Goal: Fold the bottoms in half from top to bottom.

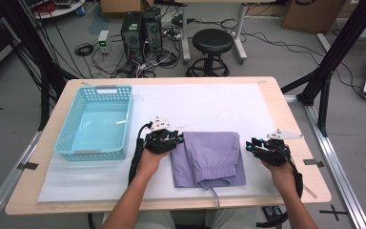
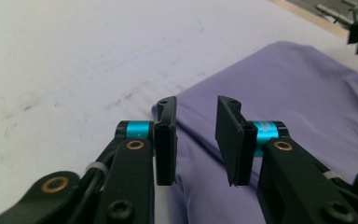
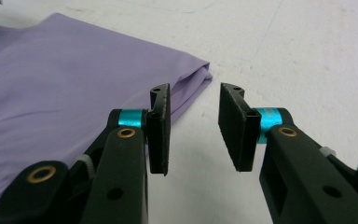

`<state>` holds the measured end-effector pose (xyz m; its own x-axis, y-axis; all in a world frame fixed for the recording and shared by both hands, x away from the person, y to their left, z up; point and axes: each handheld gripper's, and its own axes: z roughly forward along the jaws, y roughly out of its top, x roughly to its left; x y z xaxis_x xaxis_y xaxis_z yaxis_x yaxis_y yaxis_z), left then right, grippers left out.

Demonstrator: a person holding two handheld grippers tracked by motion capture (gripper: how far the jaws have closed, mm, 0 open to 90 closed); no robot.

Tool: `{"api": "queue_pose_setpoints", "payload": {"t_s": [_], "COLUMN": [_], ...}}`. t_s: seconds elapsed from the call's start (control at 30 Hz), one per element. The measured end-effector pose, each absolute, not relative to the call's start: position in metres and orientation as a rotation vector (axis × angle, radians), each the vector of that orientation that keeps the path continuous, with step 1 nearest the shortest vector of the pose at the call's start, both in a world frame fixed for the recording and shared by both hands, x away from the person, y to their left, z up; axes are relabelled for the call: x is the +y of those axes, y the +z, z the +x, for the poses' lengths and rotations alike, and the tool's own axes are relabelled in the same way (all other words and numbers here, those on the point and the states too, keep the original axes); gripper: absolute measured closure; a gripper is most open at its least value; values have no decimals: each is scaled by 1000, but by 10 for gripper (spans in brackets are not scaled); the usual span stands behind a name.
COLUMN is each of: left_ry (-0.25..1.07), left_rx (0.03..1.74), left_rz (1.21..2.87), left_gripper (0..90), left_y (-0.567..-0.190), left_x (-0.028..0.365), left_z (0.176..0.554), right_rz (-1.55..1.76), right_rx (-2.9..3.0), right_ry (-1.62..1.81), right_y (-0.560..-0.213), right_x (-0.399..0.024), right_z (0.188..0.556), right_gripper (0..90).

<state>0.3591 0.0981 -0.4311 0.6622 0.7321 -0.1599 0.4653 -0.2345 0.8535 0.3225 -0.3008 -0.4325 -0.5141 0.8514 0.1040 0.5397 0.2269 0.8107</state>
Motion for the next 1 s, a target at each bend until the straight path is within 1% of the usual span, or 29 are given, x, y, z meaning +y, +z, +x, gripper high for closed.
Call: {"api": "queue_pose_setpoints", "payload": {"t_s": [0.03,0.1,0.23,0.33,0.43,0.47,0.53,0.57,0.63,0.8,0.87,0.9,0.93,0.97,1.0], "left_ry": [339,331,329,327,319,313,325,330,348,369,381,381,371,379,383], "left_rx": [940,957,973,989,1006,1014,1025,1030,1045,1050,1054,1065,1062,1048,1047], "left_rz": [1901,1923,1938,1947,1982,1992,2022,2034,2052,2035,2013,1992,1977,1963,1952], "left_gripper": [756,779,775,754,741,752,845,877,890,892,873,781,723,718,685], "left_y": [-432,-435,-436,-436,-438,-439,-440,-441,-444,-446,-446,-445,-444,-443,-442], "left_x": [100,100,99,100,101,100,99,99,99,100,102,103,105,106,106], "left_z": [357,353,351,351,351,351,351,351,351,350,349,348,348,347,346], "right_rz": [1290,1284,1269,1245,1243,1244,1236,1234,1229,1215,1199,1183,1166,1149,1112], "right_rx": [2155,2158,2163,2171,2188,2196,2215,2221,2233,2254,2259,2266,2279,2289,2310], "right_ry": [1199,1212,1212,1215,1212,1213,1216,1213,1198,1194,1214,1232,1254,1265,1275], "right_y": [-433,-434,-433,-431,-430,-430,-431,-431,-433,-432,-430,-428,-426,-425,-423], "right_x": [-303,-305,-305,-304,-303,-302,-300,-299,-296,-290,-286,-283,-279,-276,-268], "right_z": [318,310,302,301,301,302,303,303,304,304,303,302,301,300,298], "right_gripper": [630,608,597,591,602,620,640,639,639,636,623,614,600,587,572]}}
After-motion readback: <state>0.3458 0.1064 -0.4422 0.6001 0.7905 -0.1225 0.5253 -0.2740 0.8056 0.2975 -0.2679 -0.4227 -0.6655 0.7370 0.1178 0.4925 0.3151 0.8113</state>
